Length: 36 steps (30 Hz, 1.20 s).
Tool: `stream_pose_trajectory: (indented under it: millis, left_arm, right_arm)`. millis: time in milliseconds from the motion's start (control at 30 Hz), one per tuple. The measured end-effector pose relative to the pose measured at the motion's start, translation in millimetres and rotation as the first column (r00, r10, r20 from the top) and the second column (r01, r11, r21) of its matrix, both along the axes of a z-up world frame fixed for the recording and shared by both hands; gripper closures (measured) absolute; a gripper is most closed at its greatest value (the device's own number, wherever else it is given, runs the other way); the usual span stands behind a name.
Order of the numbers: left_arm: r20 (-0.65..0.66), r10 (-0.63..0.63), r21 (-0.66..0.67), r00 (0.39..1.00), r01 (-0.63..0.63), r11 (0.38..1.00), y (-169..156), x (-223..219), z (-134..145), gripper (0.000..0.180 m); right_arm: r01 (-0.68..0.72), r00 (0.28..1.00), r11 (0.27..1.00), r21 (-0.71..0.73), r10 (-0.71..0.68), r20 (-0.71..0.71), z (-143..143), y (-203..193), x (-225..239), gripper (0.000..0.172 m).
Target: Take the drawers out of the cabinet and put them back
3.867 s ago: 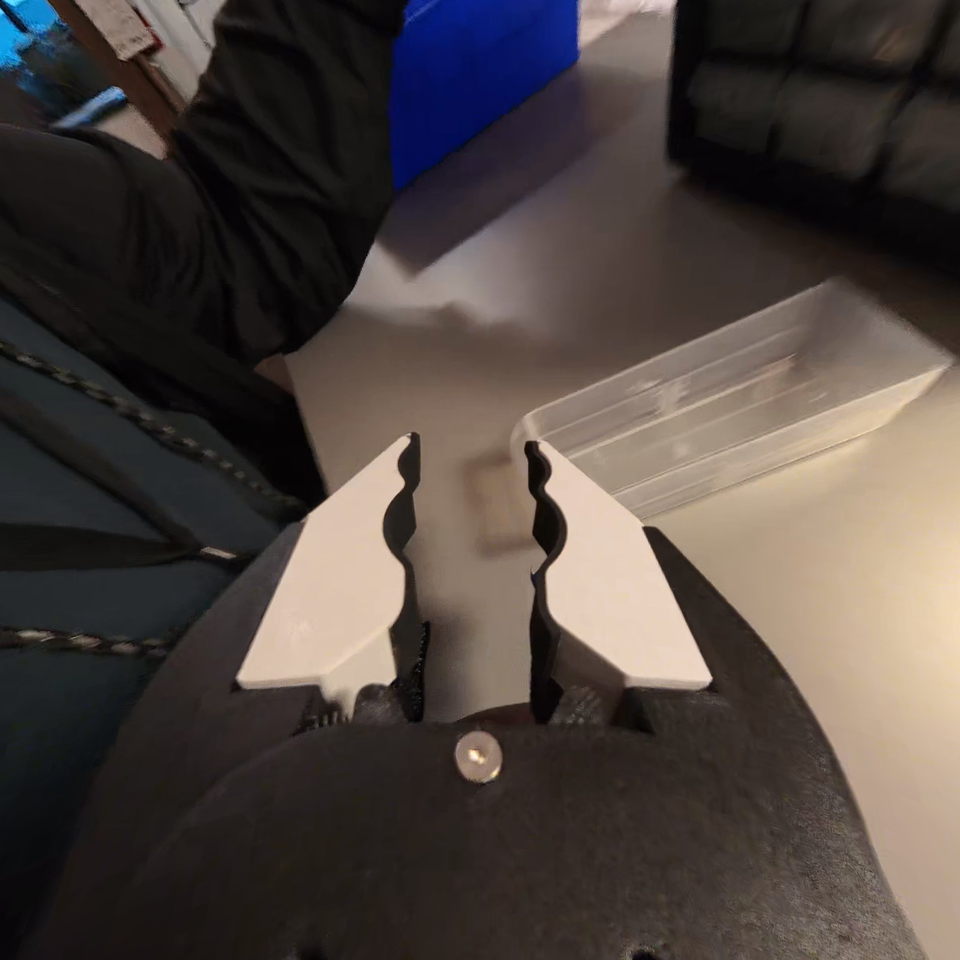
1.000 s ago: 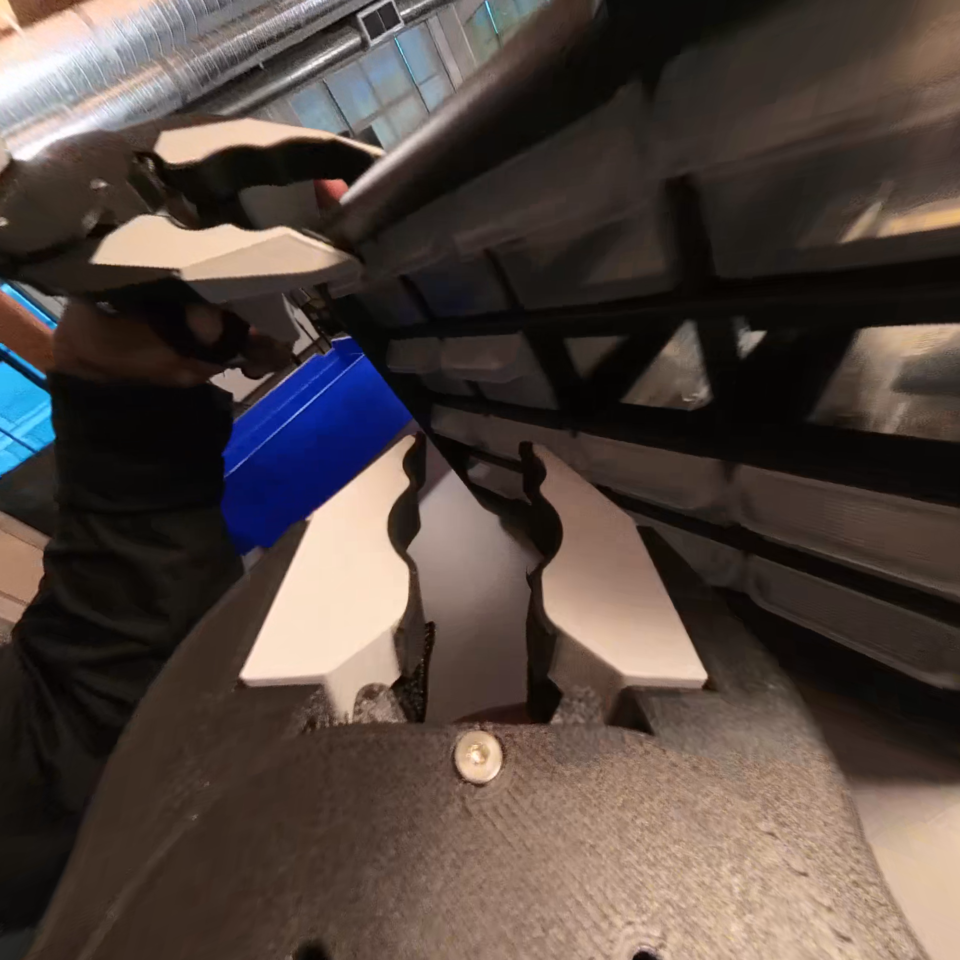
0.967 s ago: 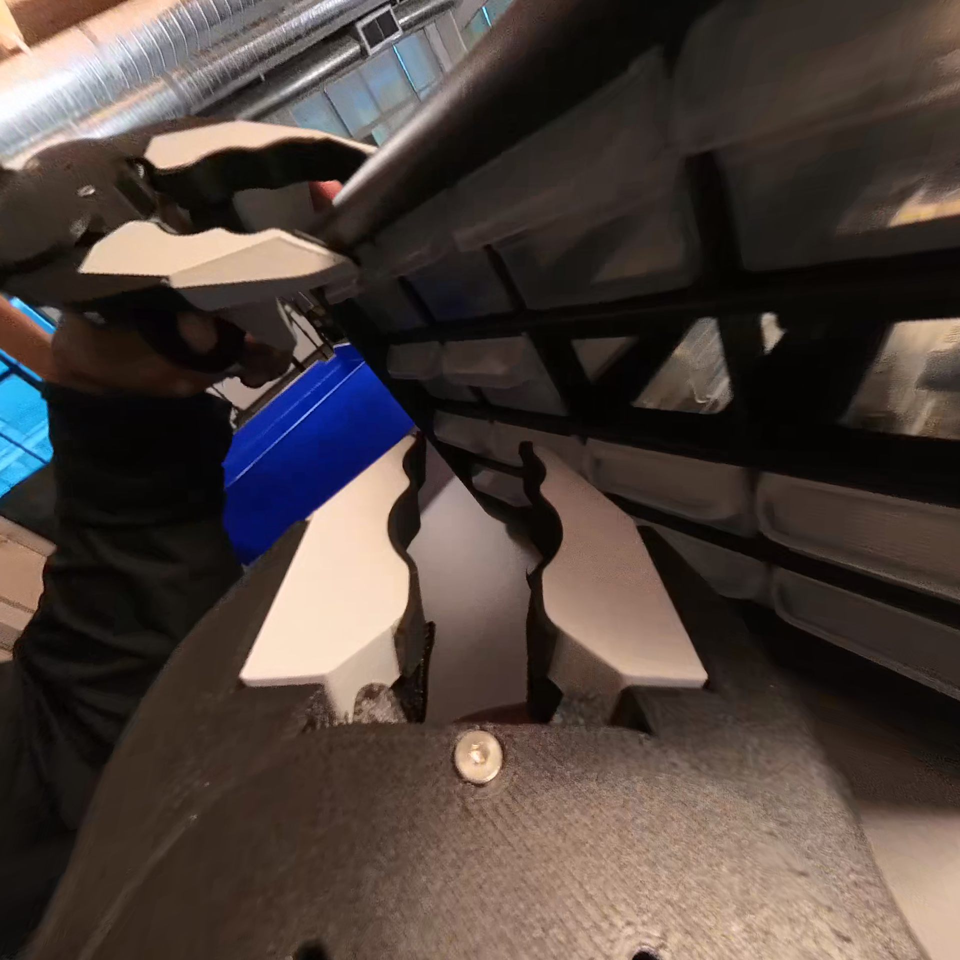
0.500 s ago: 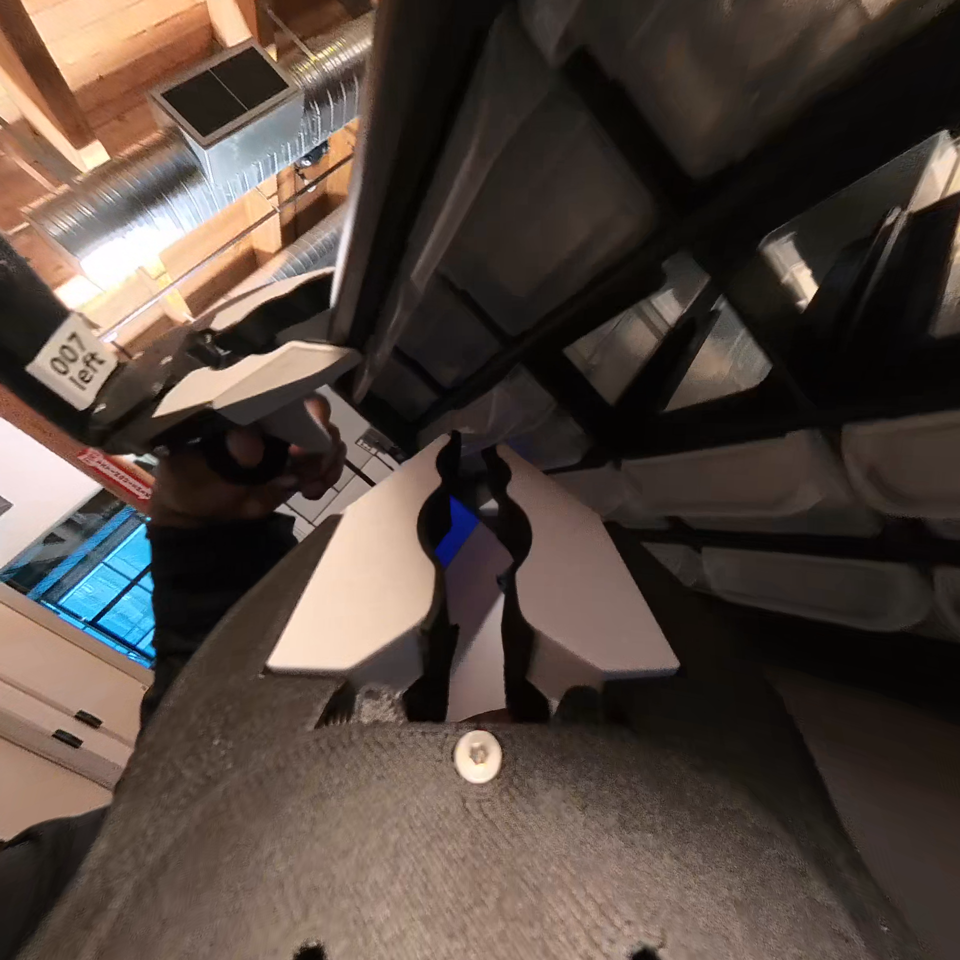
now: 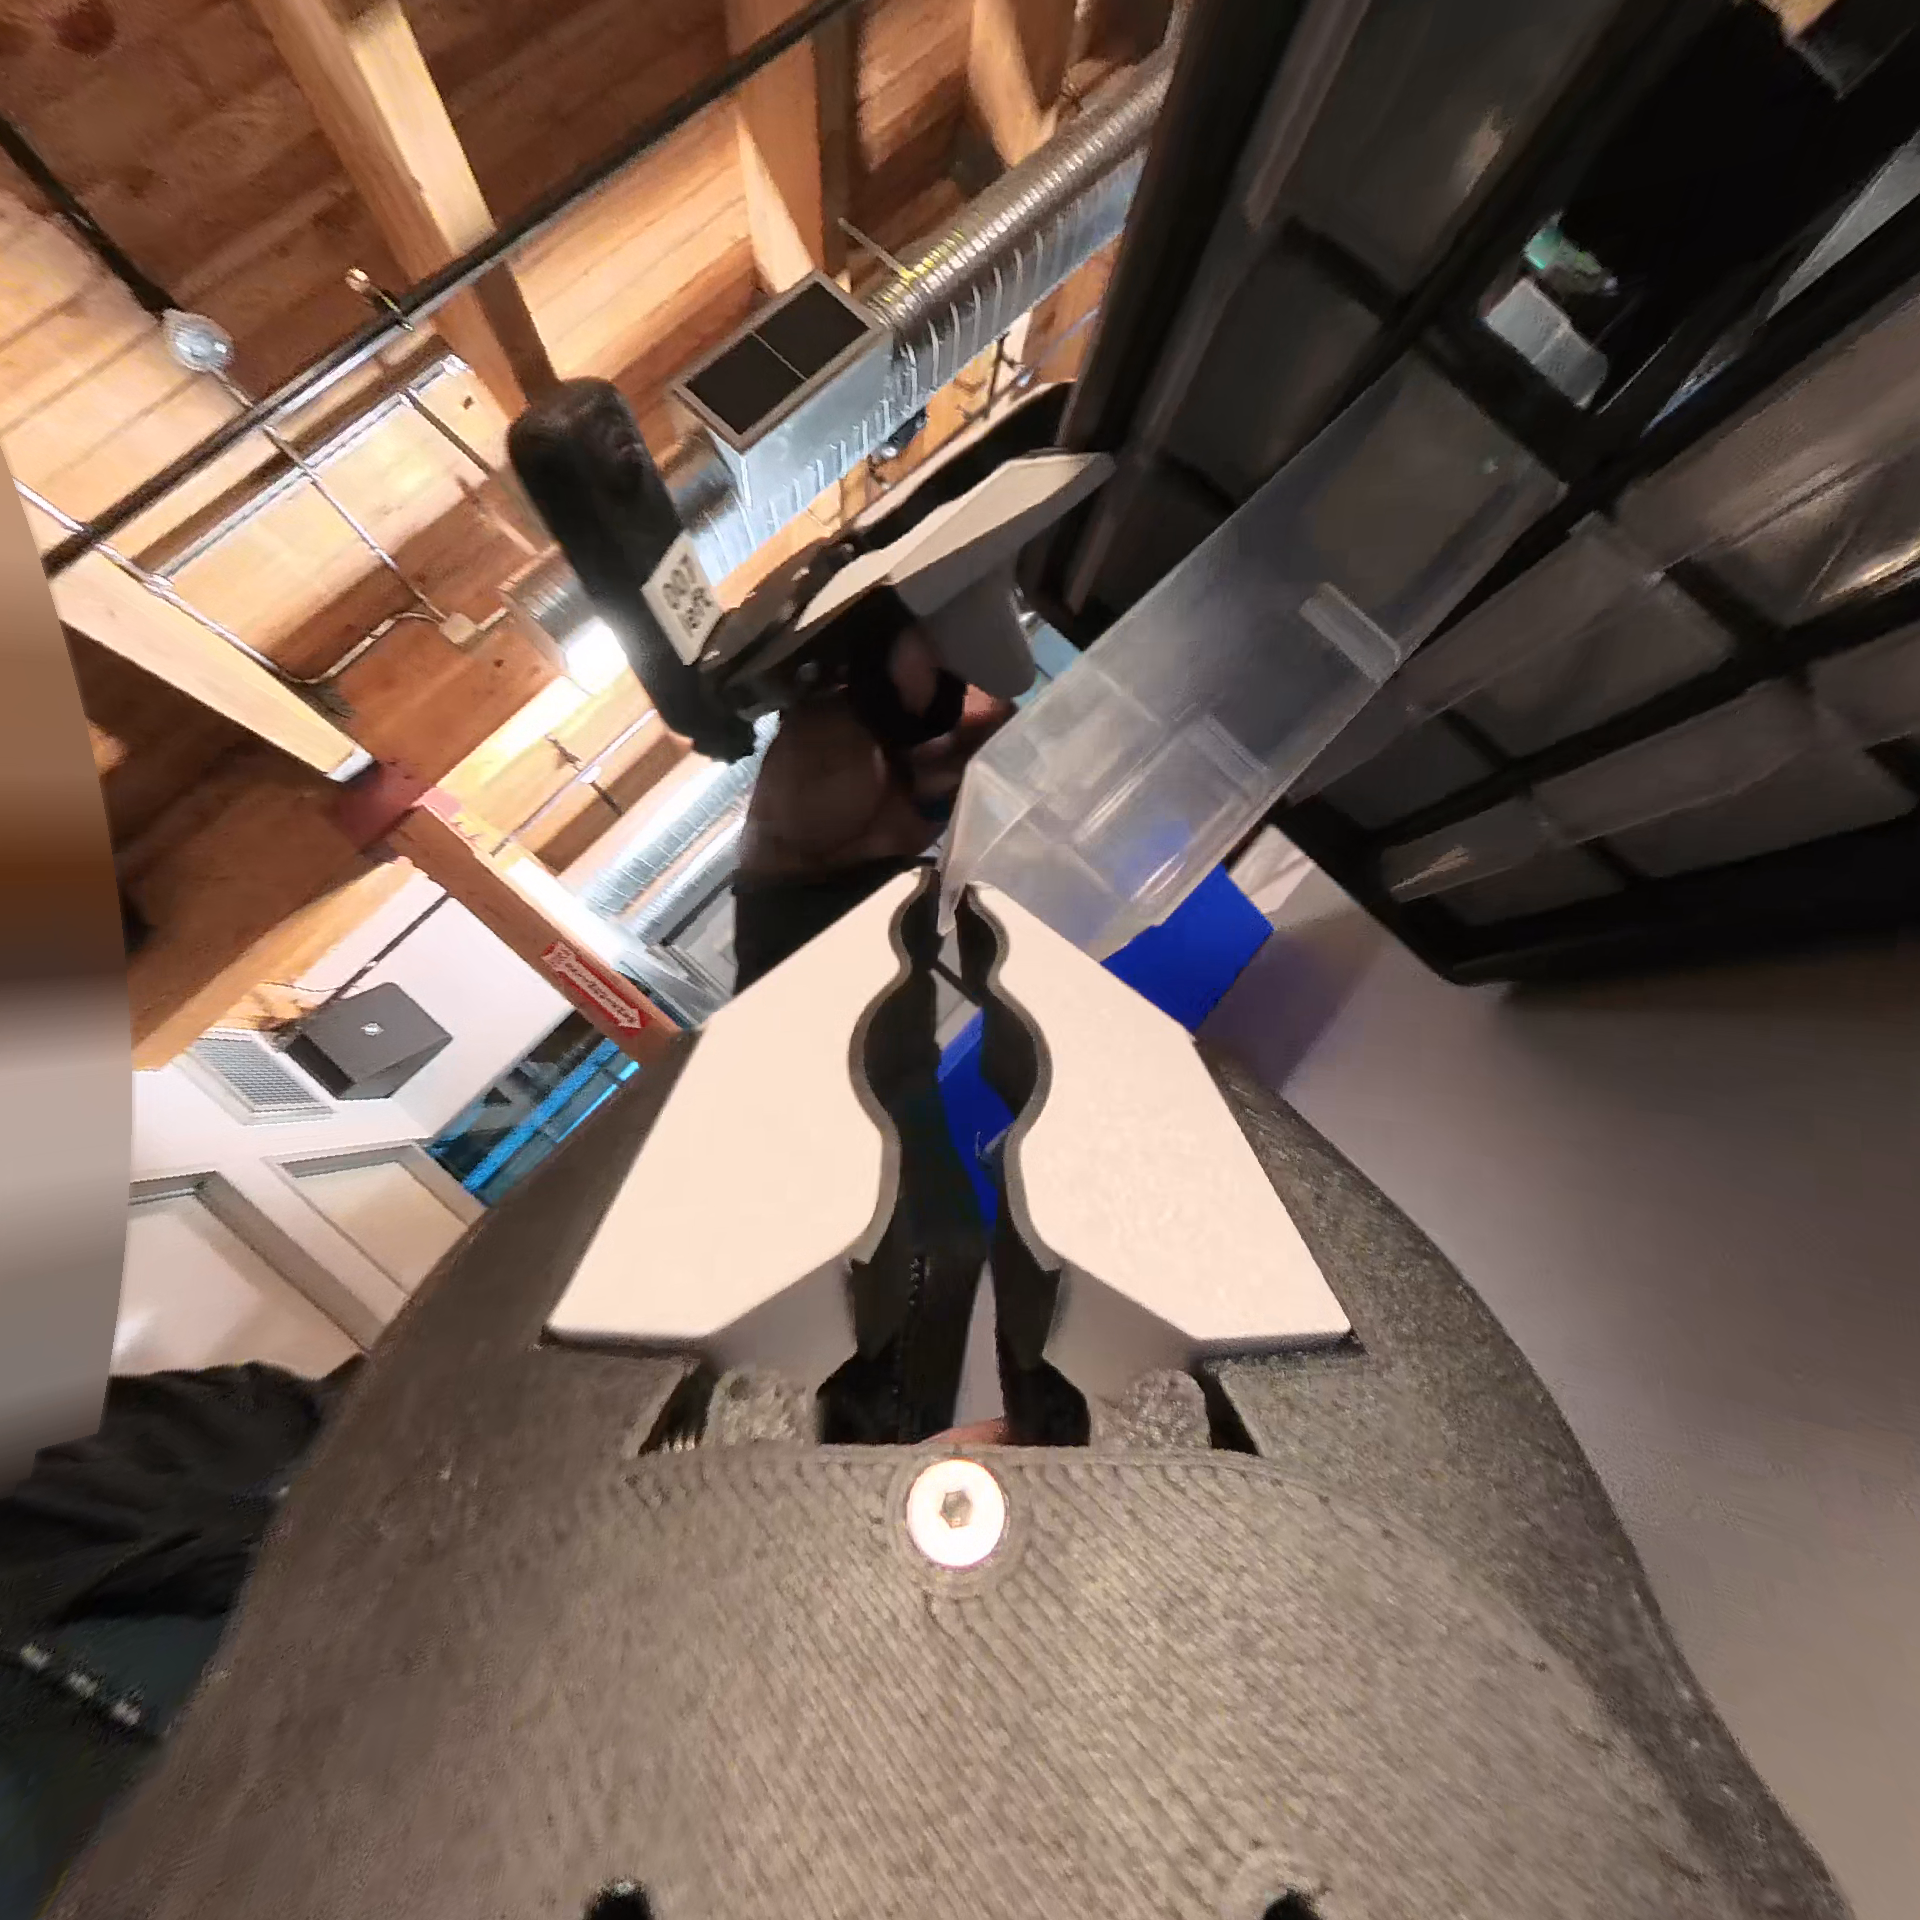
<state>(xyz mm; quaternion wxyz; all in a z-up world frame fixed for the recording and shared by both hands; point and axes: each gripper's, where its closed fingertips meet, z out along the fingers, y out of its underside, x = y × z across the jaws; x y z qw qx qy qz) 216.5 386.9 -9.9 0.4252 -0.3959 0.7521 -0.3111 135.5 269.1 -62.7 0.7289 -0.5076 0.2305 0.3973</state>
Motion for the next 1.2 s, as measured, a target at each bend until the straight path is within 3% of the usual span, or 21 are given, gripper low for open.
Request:
stream_pose_trajectory:
  millis: [300,500,633,733,800,867,967,1033,1133,1200]
  left_arm:
    - [-0.001,0.007,0.010,1.000,-0.007,1.000,0,0,0,0.125]
    - [-0.001,0.007,0.011,1.000,-0.007,1.000,0,0,0,0.125]
    - [-0.001,0.008,0.013,1.000,-0.008,1.000,0,0,0,0.125]
    - [-0.001,0.009,0.016,1.000,-0.009,1.000,0,0,0,0.125]
    - [-0.001,0.009,0.017,1.000,-0.009,1.000,0,0,0,0.125]
    - [-0.001,0.008,0.015,1.000,-0.008,1.000,0,0,0,0.124]
    - [-0.001,0.006,0.011,1.000,-0.006,1.000,0,0,0,0.124]
    - [-0.002,0.006,0.009,1.000,-0.006,1.000,0,0,0,0.124]
    - [-0.003,0.005,0.004,1.000,-0.005,1.000,0,0,0,0.123]
    - [-0.004,0.005,-0.005,1.000,-0.005,1.000,0,0,0,0.123]
  right_arm:
    - [-0.015,0.997,1.000,-0.013,0.014,-0.080,-5,-29,-10,0.168]
    - [-0.013,0.986,0.977,-0.214,-0.024,-0.166,-43,-43,-10,0.168]
    - [-0.036,0.984,0.899,-0.436,-0.044,-0.172,-80,-52,-16,0.166]
    - [-0.094,0.990,0.816,-0.571,0.019,-0.137,-104,-60,-30,0.146]
    - [-0.126,0.990,0.728,-0.674,0.139,-0.035,-118,-67,-47,0.139]
    - [-0.094,0.971,0.686,-0.722,0.224,0.087,-122,-75,-54,0.136]
    - [-0.029,0.907,0.725,-0.688,0.309,0.287,-105,-80,-54,0.142]
    - [0.080,0.828,0.783,-0.617,0.292,0.478,-87,-77,-44,0.143]
    - [0.250,0.638,0.803,-0.541,0.284,0.716,-77,-68,-27,0.141]
    - [0.294,0.506,0.814,-0.501,0.313,0.804,-76,-60,-27,0.140]
